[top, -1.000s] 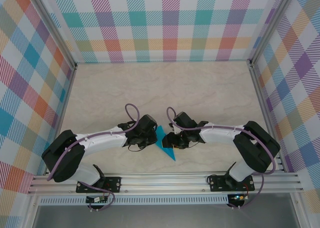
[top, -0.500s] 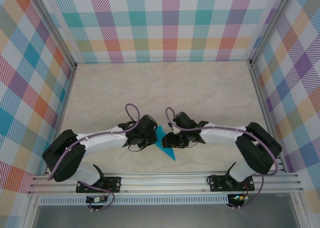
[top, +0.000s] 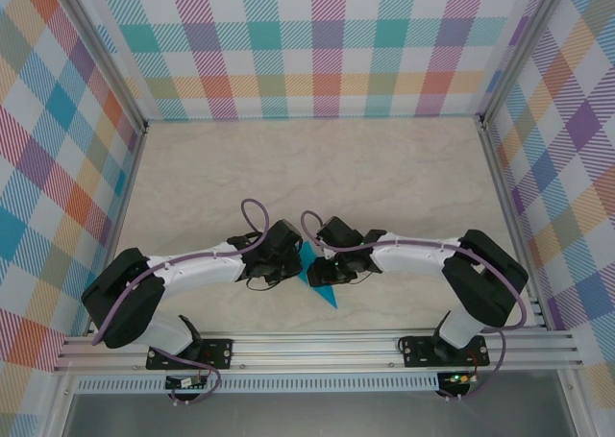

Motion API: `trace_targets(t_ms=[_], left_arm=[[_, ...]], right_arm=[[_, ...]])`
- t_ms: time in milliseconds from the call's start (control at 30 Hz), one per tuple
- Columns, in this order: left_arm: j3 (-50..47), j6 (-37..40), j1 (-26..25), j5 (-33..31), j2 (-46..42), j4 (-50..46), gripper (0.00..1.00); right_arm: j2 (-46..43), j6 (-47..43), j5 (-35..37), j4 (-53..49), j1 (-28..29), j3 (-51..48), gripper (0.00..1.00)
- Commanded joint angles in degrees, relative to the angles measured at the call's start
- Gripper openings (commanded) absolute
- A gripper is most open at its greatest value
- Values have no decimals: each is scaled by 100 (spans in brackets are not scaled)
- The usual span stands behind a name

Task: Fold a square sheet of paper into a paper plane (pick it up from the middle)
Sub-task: Move a paper plane to the center of the table.

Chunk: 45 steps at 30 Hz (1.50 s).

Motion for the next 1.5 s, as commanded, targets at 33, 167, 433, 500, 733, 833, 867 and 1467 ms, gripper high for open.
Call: trace_targets(t_ms=[33, 167, 433, 500, 733, 833, 867, 1467], left_arm=[[70, 136, 36, 0, 44, -251, 8], [60, 141, 39, -14, 31, -278, 8], [99, 216, 44, 38, 13, -278, 9], [117, 242, 50, 48, 34, -287, 10], [125, 278, 47, 110, 90, -278, 10], [104, 278, 43, 107, 57, -271, 10], [104, 278, 41, 101, 43, -270, 11], [143, 347, 41, -62, -78, -473, 9]], right_arm=[[167, -161, 325, -345, 128, 248, 42], [217, -154, 379, -370, 167, 292, 40], [388, -125, 575, -504, 201, 347, 35], [434, -113, 609, -511, 218, 347, 33], [538, -124, 771, -640, 295, 450, 27], [556, -141, 833, -718, 325, 510, 24], [556, -141, 848, -739, 334, 521, 23], [262, -123, 778, -772, 387, 499, 26]])
